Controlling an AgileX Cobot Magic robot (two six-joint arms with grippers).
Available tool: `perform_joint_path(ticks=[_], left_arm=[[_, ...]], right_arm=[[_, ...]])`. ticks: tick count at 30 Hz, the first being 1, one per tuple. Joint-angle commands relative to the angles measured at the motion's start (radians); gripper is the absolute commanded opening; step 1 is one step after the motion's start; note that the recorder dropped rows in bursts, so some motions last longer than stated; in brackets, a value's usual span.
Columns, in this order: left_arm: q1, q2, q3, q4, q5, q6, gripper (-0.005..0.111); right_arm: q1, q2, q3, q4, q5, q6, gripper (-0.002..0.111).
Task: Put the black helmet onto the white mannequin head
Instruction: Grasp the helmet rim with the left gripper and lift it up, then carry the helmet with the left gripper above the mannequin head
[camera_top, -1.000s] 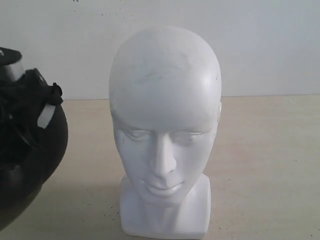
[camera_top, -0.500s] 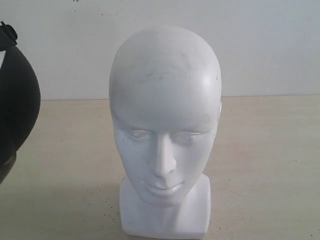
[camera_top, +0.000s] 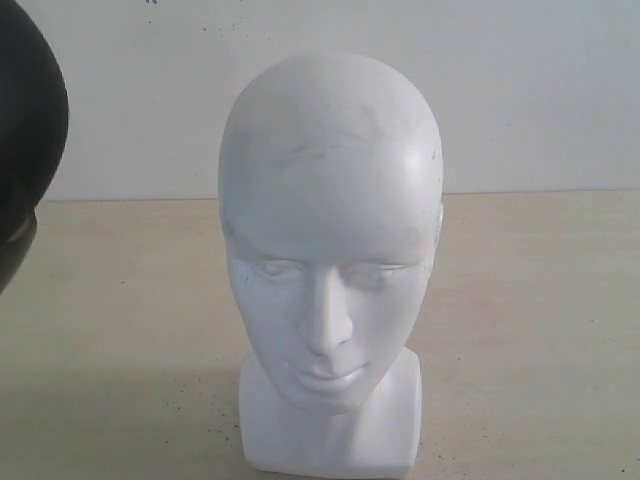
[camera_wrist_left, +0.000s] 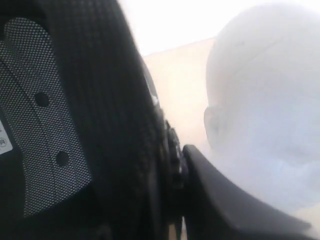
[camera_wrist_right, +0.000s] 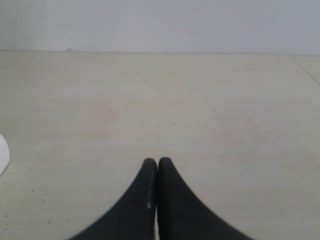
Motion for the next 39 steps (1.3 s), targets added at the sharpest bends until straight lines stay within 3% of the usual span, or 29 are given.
perform_joint_path(ticks=[1, 13, 24, 29, 33, 39], left_arm=[[-0.002, -0.018, -0.071, 0.031, -0.157, 0.021, 0.004], [-0.002, -0.045, -0.065, 0.031, -0.454, 0.026, 0.004], [-0.002, -0.156, -0.051, -0.025, -0.622, 0.022, 0.004], [-0.002, -0.231, 0.080, -0.028, -0.855, 0.017, 0.004], [-0.002, -0.285, 0.184, -0.028, -0.961, -0.031, 0.004], [-0.002, -0.350, 0.324, -0.028, -1.168, -0.180, 0.004]], right_arm=[[-0.001, -0.005, -0.001, 0.002, -0.091, -0.004, 0.000], [-0.001, -0.005, -0.001, 0.002, -0.373, -0.004, 0.000], [-0.001, -0.005, -0.001, 0.002, -0.423, -0.001, 0.000], [-0.001, -0.005, -0.001, 0.002, -0.423, 0.016, 0.000], [-0.001, -0.005, -0.001, 0.002, -0.423, 0.087, 0.000], [-0.001, -0.005, -0.001, 0.002, -0.423, 0.174, 0.000]])
